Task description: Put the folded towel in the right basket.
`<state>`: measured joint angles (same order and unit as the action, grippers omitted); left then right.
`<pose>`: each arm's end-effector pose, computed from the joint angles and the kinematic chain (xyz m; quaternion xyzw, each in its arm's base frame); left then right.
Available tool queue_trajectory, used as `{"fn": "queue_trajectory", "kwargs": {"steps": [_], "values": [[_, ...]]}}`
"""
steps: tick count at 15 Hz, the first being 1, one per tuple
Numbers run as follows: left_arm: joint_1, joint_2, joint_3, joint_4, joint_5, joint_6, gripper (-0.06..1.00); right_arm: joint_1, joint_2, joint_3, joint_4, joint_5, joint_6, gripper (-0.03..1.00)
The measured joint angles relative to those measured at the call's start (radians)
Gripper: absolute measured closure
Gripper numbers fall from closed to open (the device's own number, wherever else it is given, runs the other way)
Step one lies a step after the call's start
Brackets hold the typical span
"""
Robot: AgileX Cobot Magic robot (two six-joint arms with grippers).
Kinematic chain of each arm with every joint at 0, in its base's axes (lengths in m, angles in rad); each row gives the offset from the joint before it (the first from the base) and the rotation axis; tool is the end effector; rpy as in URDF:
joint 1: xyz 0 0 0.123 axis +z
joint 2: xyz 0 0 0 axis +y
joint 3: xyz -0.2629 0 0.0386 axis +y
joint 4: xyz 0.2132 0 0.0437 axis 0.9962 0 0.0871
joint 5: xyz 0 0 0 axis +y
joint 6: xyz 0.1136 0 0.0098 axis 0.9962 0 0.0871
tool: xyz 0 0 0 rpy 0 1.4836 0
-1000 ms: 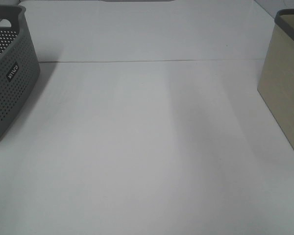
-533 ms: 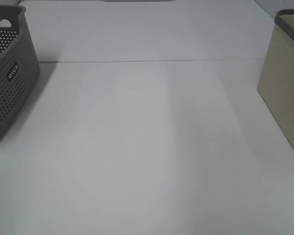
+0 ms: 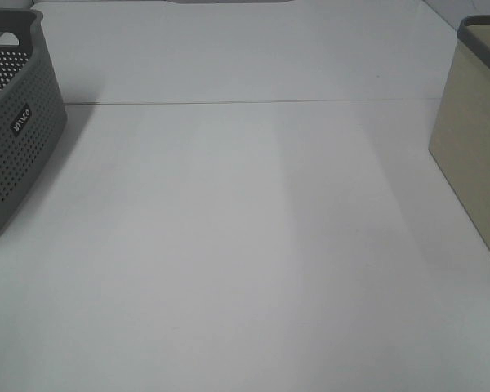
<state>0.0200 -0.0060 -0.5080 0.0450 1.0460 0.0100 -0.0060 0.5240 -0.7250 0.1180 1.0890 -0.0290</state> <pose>0.0038 0.0045 0.2538 -0.0051 0.8454 0.0305 0.5332 0.0710 0.0115 0.2921 -0.0049 0.9252 0.0521 0.3759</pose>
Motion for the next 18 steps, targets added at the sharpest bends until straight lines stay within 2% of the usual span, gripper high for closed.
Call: {"fn": "queue_trajectory", "kwargs": {"steps": [3,7,11,18], "values": [[0.0,0.0,0.0,0.0,0.0,0.0,-0.05,0.0,-0.281,0.144,-0.041,0.047,-0.02,0.19],[0.0,0.0,0.0,0.0,-0.001,0.0,-0.05,0.0,-0.527,0.231,-0.052,0.088,-0.042,0.19],[0.0,0.0,0.0,-0.004,-0.002,0.0,-0.05,0.0,-0.528,0.267,-0.049,0.033,-0.04,0.19],[0.0,0.0,0.0,-0.007,-0.003,-0.01,-0.05,0.0,-0.528,0.269,-0.047,0.018,-0.033,0.19]]}}
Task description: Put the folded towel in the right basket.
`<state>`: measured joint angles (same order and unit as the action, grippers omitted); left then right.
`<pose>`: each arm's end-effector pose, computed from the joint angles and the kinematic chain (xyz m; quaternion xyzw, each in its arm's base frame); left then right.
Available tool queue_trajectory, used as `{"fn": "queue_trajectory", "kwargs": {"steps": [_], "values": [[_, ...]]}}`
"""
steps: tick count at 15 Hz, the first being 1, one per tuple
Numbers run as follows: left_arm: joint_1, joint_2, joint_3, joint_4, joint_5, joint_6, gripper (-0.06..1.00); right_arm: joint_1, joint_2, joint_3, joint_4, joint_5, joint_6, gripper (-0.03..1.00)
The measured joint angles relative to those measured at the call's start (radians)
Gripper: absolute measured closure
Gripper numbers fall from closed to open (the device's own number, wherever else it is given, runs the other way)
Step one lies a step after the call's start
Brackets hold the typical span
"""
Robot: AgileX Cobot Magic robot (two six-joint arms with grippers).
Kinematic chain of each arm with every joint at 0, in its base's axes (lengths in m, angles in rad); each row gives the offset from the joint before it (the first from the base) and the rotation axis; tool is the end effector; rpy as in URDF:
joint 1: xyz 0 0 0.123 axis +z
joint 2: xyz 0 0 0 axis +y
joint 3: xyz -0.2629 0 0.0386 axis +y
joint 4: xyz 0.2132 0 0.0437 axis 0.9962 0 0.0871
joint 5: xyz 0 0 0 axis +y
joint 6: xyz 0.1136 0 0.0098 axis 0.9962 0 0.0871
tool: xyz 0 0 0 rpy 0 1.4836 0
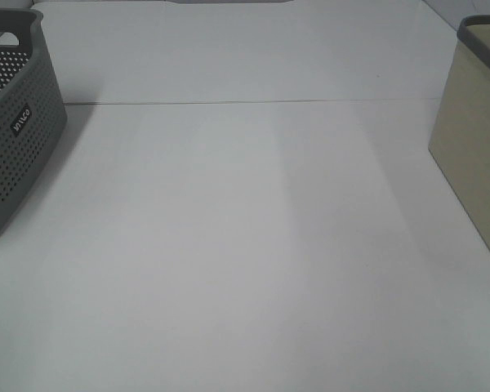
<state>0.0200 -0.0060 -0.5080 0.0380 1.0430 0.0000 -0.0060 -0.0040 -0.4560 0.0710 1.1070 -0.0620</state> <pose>0.0039 0.0038 0.2541 -0.0091 0.8447 0.0243 0.5347 0.0050 0.0072 0.2339 -0.0260 0.8740 0.0190 0.4849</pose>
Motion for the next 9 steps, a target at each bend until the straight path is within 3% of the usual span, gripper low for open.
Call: {"fn": "queue_trajectory", "kwargs": {"steps": [3,9], "values": [[0.0,0.0,0.0,0.025,0.0,-0.058,-0.05,0.0,0.0,0.0,0.001,-0.002,0.001,0.19],[0.0,0.0,0.0,0.022,-0.001,-0.059,-0.05,0.0,0.0,0.0,0.001,-0.002,0.001,0.19]]}}
